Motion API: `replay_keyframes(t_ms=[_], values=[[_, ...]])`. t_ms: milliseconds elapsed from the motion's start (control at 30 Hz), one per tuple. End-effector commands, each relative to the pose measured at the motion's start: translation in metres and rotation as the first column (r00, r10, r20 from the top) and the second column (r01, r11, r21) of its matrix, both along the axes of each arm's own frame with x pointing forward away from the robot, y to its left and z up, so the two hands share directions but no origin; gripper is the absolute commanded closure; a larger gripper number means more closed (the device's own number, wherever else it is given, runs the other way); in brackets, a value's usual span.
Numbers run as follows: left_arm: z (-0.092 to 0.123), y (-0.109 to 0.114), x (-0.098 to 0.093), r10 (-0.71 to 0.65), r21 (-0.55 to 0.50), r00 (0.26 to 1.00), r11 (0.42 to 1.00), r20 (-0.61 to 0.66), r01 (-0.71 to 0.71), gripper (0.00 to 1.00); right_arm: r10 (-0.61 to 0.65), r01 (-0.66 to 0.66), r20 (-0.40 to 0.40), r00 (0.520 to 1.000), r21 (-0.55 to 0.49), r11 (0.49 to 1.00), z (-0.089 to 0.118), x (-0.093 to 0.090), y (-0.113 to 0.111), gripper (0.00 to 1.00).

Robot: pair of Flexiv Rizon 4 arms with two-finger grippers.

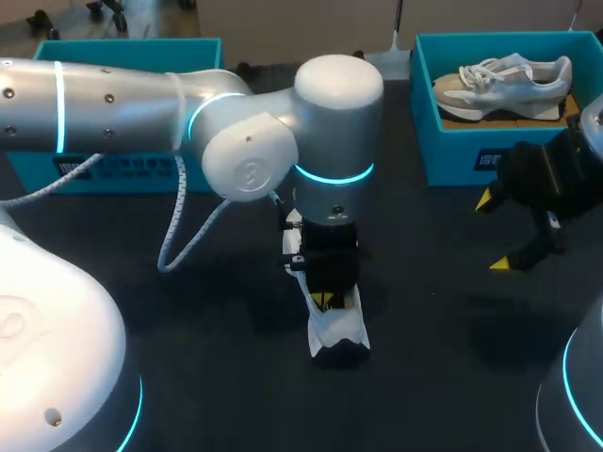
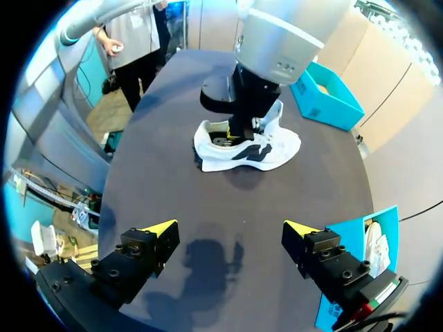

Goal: Take the shoe out of the shoebox, open the shoe tongue, remove and reinsert the insole, then place the shoe into the shoebox

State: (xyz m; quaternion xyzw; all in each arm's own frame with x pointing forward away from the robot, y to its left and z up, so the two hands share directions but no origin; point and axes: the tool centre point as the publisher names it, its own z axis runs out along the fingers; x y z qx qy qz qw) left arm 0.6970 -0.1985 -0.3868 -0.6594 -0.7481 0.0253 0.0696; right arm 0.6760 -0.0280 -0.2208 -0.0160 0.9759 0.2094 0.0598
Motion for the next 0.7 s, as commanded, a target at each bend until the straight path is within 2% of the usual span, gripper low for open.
replay_keyframes(t_ms=[33,267,533,700], values=[[-0.012,-0.006,-0.002,-0.006,0.041,1.000,0.999,0.016,0.006,1.00,-0.002,0.002,0.001,1.000,-0.003,1.000,-0.002,0.000,0.001,0.00],[-0.029,-0.002,-0.003,-0.011,0.035,0.997,0.999,0.074,0.008,1.00,-0.002,0.002,0.001,1.000,-0.003,1.000,-0.002,0.000,0.001,0.00],[-0.054,-0.001,-0.006,-0.015,-0.034,0.992,0.999,0.126,0.019,1.00,-0.002,0.002,0.001,1.000,-0.003,1.000,-0.002,0.000,0.001,0.00],[-0.061,-0.007,-0.009,0.006,-0.097,0.992,0.995,0.128,0.006,1.00,-0.002,0.002,0.001,1.000,-0.003,1.000,-0.002,0.000,0.001,0.00]])
